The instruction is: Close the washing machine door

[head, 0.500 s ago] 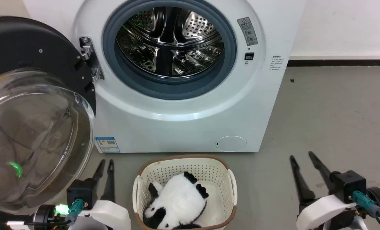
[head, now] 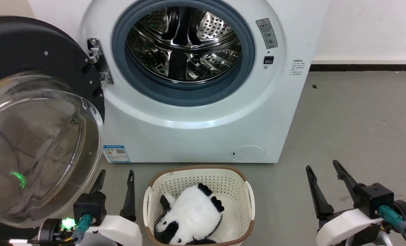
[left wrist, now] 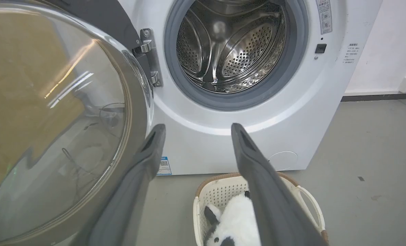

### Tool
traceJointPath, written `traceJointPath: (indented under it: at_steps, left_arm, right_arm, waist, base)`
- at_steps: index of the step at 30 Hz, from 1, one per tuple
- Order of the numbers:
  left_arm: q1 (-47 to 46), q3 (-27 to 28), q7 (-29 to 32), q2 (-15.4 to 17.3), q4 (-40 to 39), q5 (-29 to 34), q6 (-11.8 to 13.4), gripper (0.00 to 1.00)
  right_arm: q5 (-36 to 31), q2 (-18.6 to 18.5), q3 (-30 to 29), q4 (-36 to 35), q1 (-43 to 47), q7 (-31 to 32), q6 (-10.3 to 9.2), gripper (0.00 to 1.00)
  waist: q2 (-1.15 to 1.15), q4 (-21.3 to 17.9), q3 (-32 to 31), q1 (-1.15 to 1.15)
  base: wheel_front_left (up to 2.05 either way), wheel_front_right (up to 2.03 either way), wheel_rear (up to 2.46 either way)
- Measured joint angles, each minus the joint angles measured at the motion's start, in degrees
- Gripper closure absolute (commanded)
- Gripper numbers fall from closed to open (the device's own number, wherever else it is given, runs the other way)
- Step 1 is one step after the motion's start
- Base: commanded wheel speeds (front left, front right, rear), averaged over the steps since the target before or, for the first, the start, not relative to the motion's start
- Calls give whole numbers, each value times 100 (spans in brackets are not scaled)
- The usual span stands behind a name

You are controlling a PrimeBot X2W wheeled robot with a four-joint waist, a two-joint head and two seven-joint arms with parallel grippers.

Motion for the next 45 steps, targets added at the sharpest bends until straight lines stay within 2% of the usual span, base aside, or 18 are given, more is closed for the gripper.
traceJointPath:
  at_steps: [16,45]
  left_arm:
    - [2,-24,-182,0,3,-84,56,0]
    - [116,-67,-531,0,-142,-192,250,0]
  right_arm:
    - [159,-1,87,-19,1,-203,0,0]
    - [403,-59,612,89,-21,-555,0,0]
  waist:
    - [0,320,12,0]
    - [0,1373,40,0]
  base:
    - [0,0,0]
    - [0,0,0]
